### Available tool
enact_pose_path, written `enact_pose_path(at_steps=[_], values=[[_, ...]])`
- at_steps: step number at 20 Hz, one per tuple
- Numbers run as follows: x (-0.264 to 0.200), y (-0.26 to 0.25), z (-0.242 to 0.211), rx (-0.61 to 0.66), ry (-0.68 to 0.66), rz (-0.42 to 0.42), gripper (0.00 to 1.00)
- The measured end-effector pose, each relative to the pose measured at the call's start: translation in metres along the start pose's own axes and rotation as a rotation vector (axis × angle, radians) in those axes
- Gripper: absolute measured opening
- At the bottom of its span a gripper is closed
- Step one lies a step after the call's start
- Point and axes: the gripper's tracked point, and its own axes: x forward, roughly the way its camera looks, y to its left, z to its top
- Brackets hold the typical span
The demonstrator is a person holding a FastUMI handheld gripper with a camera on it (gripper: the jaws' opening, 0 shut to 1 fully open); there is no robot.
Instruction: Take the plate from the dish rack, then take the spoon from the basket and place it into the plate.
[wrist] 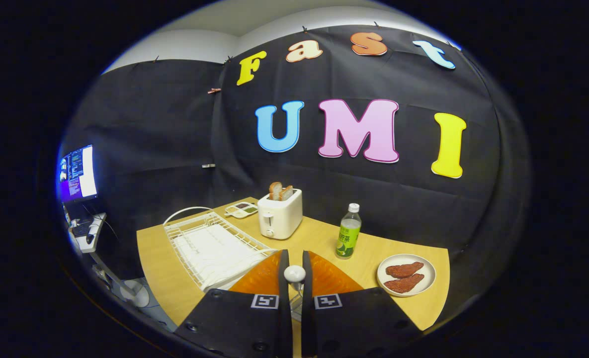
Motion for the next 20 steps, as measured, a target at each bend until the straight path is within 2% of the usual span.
enact_pose_path(at_steps=[3,6,14,20], values=[[-0.006,0.034,-0.005,-0.031,-0.001,0.083,0.11],[-0.001,0.060,-0.041,-0.083,0.060,0.123,0.11],[0.016,0.078,-0.123,-0.222,0.184,0.090,0.12],[0.018,0.090,-0.146,-0.207,0.233,0.070,0.16]])
